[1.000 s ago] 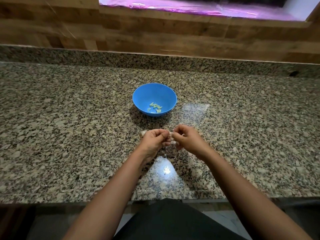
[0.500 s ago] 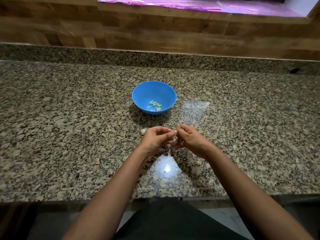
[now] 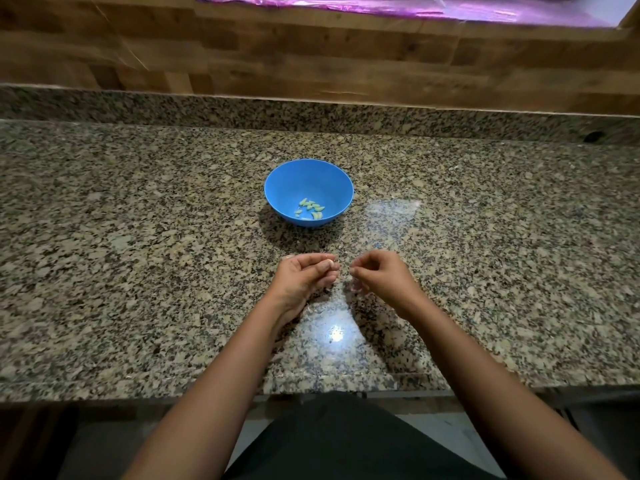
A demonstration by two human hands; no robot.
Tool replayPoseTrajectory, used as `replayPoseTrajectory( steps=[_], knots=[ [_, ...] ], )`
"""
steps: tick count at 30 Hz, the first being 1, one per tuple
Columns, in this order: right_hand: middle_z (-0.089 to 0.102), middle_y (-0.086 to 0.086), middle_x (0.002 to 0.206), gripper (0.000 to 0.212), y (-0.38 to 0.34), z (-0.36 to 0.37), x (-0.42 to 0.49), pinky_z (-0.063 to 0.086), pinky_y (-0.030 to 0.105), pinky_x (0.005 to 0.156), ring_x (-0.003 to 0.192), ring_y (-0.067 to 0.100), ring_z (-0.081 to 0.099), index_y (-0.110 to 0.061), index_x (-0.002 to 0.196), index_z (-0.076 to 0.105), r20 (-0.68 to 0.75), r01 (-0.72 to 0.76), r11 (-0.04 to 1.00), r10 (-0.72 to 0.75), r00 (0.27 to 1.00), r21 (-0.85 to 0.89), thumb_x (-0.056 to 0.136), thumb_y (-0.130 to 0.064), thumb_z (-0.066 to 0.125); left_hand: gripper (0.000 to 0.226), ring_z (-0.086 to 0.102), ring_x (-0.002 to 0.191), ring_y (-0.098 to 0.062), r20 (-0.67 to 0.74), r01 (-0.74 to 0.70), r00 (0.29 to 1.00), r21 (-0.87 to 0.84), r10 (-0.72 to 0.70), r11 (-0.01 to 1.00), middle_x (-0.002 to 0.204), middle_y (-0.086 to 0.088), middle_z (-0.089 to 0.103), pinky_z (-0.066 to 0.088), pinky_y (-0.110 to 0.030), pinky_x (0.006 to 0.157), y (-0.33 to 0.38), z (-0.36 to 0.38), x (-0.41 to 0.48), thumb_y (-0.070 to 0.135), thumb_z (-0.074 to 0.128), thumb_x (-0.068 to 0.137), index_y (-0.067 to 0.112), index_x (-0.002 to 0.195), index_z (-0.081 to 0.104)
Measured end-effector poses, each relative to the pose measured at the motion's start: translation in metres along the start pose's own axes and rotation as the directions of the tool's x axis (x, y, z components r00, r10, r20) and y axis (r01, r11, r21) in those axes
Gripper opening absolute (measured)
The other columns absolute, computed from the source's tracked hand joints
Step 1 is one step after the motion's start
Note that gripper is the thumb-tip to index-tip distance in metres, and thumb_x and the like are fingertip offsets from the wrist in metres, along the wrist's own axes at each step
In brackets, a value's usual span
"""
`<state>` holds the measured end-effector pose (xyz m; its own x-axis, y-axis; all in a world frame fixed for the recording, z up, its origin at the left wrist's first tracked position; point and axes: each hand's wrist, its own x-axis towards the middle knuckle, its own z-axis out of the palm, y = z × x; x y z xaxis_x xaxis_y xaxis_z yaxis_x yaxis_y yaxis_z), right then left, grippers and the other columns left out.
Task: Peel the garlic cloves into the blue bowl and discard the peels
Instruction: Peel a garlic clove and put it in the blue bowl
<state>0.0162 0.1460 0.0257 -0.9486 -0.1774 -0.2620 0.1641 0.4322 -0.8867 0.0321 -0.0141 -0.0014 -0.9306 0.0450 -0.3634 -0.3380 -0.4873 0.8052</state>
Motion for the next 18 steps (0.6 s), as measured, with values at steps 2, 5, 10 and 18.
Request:
replayPoseTrajectory(
  steps=[2, 5, 10, 18],
  knots=[
    [0.066, 0.007, 0.074, 0.004, -0.008, 0.002, -0.006, 0.054, 0.026, 0.057, 0.06, 0.013, 0.062, -0.009, 0.085, 0.065, 0.017, 0.023, 0.986, -0.027, 1.0, 0.163, 0.086, -0.006, 0.063, 0.012, 0.069, 0.066, -0.013, 0.002, 0.012, 1.0, -0.059, -0.012, 0.998, 0.076, -0.011, 0.071, 0.058, -0.02, 0.066, 0.001, 0.001, -0.002, -0.006, 0.054, 0.087, -0.003, 0.094, 0.064],
    [0.068, 0.013, 0.077, 0.003, -0.017, 0.009, -0.009, 0.053, 0.03, 0.057, 0.061, 0.017, 0.061, -0.01, 0.084, 0.067, 0.031, 0.049, 0.979, -0.057, 0.998, 0.198, 0.086, -0.01, 0.064, 0.011, 0.068, 0.063, -0.011, -0.007, 0.023, 1.0, -0.108, -0.024, 0.994, 0.074, -0.008, 0.072, 0.056, -0.017, 0.06, 0.002, 0.005, -0.003, -0.007, 0.055, 0.086, -0.002, 0.092, 0.064],
    [0.068, 0.02, 0.083, 0.012, -0.014, 0.017, -0.008, 0.055, 0.046, 0.064, 0.063, 0.026, 0.06, 0.001, 0.093, 0.066, -0.038, 0.097, 0.989, -0.093, 0.995, 0.116, 0.088, -0.01, 0.064, 0.01, 0.066, 0.059, -0.01, -0.037, 0.023, 0.999, -0.141, -0.028, 0.99, 0.073, -0.009, 0.071, 0.055, -0.015, 0.058, 0.003, 0.009, -0.003, -0.007, 0.057, 0.084, -0.002, 0.089, 0.065],
    [0.062, 0.004, 0.066, 0.008, -0.015, 0.018, -0.01, 0.055, 0.032, 0.053, 0.053, 0.017, 0.059, -0.006, 0.086, 0.065, -0.068, 0.186, 0.981, -0.189, 0.98, -0.049, 0.09, -0.011, 0.06, 0.008, 0.066, 0.058, -0.01, -0.055, -0.009, 0.998, -0.064, 0.005, 0.998, 0.073, -0.007, 0.072, 0.054, -0.015, 0.057, 0.004, 0.01, -0.005, -0.006, 0.059, 0.083, -0.003, 0.088, 0.065]
  ],
)
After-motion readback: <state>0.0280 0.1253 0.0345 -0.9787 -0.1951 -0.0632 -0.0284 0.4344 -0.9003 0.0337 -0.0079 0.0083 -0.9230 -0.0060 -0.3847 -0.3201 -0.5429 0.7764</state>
